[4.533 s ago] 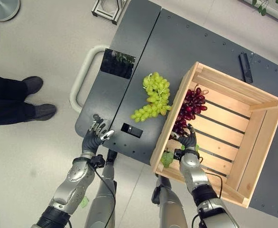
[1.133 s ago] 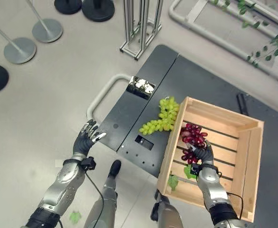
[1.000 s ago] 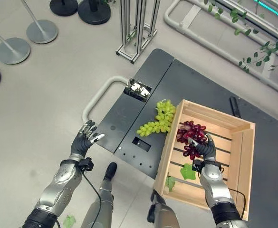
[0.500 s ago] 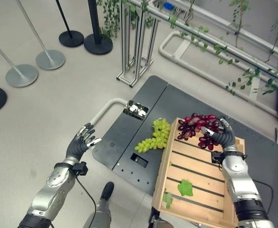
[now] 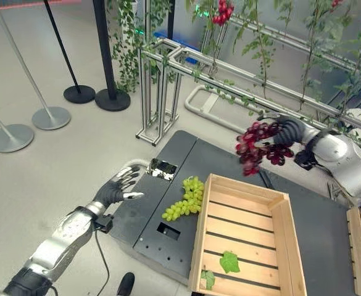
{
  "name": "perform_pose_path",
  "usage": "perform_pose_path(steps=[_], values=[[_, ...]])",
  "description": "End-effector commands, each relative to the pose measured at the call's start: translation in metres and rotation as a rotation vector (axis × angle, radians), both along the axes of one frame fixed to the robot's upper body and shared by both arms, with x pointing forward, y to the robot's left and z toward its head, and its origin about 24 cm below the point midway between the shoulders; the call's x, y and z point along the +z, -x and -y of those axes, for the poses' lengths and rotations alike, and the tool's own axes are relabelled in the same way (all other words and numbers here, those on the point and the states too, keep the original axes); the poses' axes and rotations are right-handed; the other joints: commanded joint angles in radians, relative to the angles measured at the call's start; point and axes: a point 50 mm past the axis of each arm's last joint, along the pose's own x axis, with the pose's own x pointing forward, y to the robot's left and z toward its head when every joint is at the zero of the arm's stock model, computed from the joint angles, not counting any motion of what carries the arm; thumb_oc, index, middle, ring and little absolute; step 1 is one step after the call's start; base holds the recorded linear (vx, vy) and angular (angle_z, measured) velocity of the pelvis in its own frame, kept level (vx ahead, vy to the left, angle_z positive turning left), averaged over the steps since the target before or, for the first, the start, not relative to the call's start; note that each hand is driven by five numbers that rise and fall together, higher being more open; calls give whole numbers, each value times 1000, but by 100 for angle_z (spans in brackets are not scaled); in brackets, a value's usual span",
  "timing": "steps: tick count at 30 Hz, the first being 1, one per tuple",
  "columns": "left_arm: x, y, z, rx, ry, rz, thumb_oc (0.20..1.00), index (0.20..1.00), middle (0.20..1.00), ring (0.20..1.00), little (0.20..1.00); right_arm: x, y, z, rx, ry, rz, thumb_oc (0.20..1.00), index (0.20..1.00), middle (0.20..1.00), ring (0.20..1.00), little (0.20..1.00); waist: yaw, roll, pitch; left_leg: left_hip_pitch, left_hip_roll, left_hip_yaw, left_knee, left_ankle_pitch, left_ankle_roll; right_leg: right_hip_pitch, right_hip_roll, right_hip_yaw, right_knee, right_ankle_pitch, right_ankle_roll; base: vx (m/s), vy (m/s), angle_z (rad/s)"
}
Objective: Pick up the fruits from the basket on one side to the basket on the other side
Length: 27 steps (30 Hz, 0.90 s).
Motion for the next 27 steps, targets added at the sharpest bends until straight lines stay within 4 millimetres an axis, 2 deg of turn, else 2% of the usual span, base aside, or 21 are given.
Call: perform_pose_path(steps=[1,4,6,8,12,13,16,20,22,25,27], values=[[11,-7,17,-77,-29,70,1000,1000,1000,1000,1000,30,-19,-20,23,38,92,200,200,200,200,200,6,-21,-90,31,-40,36,-16,-112,65,13,-62,-1,147,-141,58,0,0,0],[12,-11,26,-97,-27,79,1000,1000,1000,1000,1000,31,-26,-30,35,66,86,200,200,200,200,200,5,-19,-97,36,-41,32,-15,-114,65,19,-61,-2,146,-143,57,0,0,0],[13,-15,41,-127,-29,89,1000,1000,1000,1000,1000,26,-36,-44,53,87,79,200,200,200,200,200,8,-20,-107,38,-42,28,-11,-118,66,26,-60,-4,149,-148,54,0,0,0],[12,-16,45,-131,-32,92,1000,1000,1000,1000,1000,25,-38,-49,62,91,79,200,200,200,200,200,10,-20,-110,39,-43,26,-11,-120,66,28,-59,-6,150,-150,53,0,0,0],[14,-17,56,-140,-55,129,1000,1000,1000,1000,1000,10,-46,-63,80,35,62,200,200,200,200,200,21,-19,-116,41,-46,21,-4,-124,69,37,-59,-8,152,-156,49,0,0,0],[14,-17,56,-140,-55,129,1000,1000,1000,1000,1000,10,-45,-63,80,35,62,200,200,200,200,200,21,-19,-116,41,-46,21,-4,-125,69,37,-59,-9,152,-156,49,0,0,0],[12,-16,61,-134,-101,163,1000,1000,1000,1000,1000,-17,-50,-81,105,-38,26,200,200,200,200,200,34,-15,-122,41,-50,13,2,-129,71,46,-59,-10,147,-163,44,0,0,0],[5,-15,61,-115,-96,143,1000,1000,1000,1000,1000,-34,-49,-91,120,-43,3,200,200,200,200,200,41,-11,-127,44,-50,10,4,-132,72,54,-58,-12,144,-169,40,0,0,0],[5,-13,57,-100,-148,170,1000,1000,1000,1000,1000,-45,-46,-101,147,-65,-10,200,200,200,200,200,45,-7,-133,44,-51,8,6,-135,73,58,-59,-13,140,-173,38,0,0,0],[3,-11,53,-77,-181,178,1000,1000,1000,1000,1000,-51,-44,-104,151,-74,-13,200,200,200,200,200,47,-6,-137,47,-52,7,7,-137,74,64,-60,-16,139,-176,37,0,0,0],[-2,-7,52,-73,-200,174,1000,1000,1000,1000,1000,-65,-43,-112,157,-105,-38,200,200,200,200,200,52,-3,-141,50,-53,4,8,-139,75,70,-58,-17,136,-181,35,5,-5,2]])
